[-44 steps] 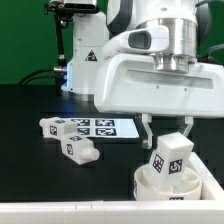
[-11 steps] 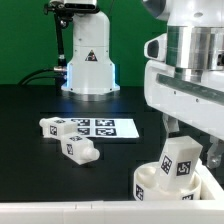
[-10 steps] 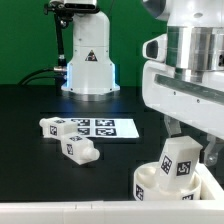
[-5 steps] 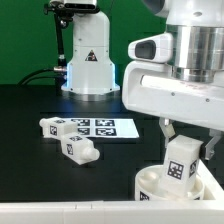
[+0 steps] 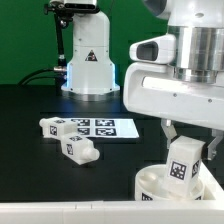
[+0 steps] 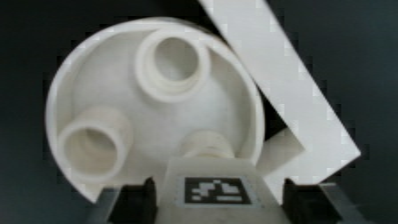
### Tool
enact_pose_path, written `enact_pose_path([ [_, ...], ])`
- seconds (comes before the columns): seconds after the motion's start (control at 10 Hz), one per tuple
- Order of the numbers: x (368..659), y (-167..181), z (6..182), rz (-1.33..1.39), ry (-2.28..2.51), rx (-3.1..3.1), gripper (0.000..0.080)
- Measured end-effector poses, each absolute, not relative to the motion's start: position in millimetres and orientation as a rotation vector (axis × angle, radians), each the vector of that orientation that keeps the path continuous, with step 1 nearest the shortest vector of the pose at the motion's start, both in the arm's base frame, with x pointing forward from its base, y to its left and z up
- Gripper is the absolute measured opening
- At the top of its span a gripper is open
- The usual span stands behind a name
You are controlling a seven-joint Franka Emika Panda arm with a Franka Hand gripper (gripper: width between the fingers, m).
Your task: Assemble stool
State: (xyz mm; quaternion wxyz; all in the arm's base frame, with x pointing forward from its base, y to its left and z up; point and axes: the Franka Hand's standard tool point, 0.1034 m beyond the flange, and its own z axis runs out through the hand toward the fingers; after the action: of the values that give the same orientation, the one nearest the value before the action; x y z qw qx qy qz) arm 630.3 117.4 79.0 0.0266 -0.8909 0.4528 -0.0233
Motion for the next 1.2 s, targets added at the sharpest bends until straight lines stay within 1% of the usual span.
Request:
enact_pose_path([
  [0.5, 631.9, 121.3, 79.6, -0.028, 1.830, -2.433, 0.0337],
  [0.7, 638.0, 116.6, 80.8, 0.018, 2.176, -2.038, 0.0337],
  [0.9, 639.1, 118.2, 80.3, 0.018, 2.222, -1.965, 0.0337],
  [1.0, 639.0, 118.1, 80.1, 0.016, 2.210, -1.979, 0.0455],
  [1.1, 639.0, 117.9, 80.4, 0.010, 2.151, -2.045, 0.0455],
  [1.2, 637.7, 118.1, 83.2, 0.026, 2.010, -2.195, 0.0604],
])
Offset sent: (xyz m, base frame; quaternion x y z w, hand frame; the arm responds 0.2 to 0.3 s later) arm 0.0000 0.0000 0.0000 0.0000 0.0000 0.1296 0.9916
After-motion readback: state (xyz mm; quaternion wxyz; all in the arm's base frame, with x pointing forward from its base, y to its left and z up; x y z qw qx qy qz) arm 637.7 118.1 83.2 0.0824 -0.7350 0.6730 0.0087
